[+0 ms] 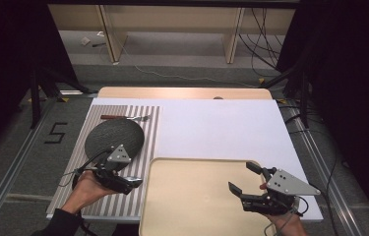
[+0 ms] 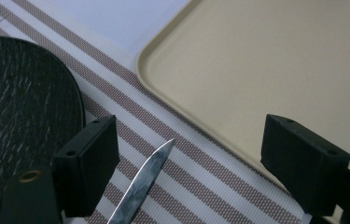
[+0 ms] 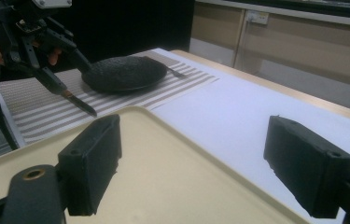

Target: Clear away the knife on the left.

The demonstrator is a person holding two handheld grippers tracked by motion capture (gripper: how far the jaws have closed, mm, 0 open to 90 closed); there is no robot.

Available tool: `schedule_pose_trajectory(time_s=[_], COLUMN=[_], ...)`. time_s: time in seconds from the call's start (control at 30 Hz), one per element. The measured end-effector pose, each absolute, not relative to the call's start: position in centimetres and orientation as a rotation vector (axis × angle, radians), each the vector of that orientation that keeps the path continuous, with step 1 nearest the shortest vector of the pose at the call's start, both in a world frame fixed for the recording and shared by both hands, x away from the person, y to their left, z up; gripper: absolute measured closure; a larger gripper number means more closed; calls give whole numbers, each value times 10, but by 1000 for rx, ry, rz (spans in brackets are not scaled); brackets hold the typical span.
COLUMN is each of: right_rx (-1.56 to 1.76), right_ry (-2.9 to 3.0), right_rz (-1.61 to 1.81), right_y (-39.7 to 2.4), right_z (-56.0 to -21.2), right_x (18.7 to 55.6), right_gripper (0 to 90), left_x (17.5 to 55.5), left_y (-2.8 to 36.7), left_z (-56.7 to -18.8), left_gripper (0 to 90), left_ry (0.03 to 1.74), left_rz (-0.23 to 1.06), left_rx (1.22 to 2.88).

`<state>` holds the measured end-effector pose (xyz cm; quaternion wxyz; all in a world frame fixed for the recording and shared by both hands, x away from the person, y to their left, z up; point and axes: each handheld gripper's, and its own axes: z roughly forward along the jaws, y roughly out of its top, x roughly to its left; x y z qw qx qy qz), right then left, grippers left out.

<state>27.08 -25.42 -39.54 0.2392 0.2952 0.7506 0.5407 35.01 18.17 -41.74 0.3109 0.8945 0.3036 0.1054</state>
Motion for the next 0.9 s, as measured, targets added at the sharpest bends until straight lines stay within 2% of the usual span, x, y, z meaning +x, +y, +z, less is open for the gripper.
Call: schedule_pose_trajectory(time_s=[0.4, 0.9], right_rx=[808, 811], right_ry=[2057, 2056], right_rz=[1478, 1480], right_y=[-254, -254], right_z=[-396, -396], right_x=[271, 271], right_gripper=[200, 200], left_x=[356, 355], left_y=[214, 238], left_z=[-421, -429], left_gripper=[184, 187], left_ry=[839, 808], left_rz=[272, 213], left_rx=[2365, 2373])
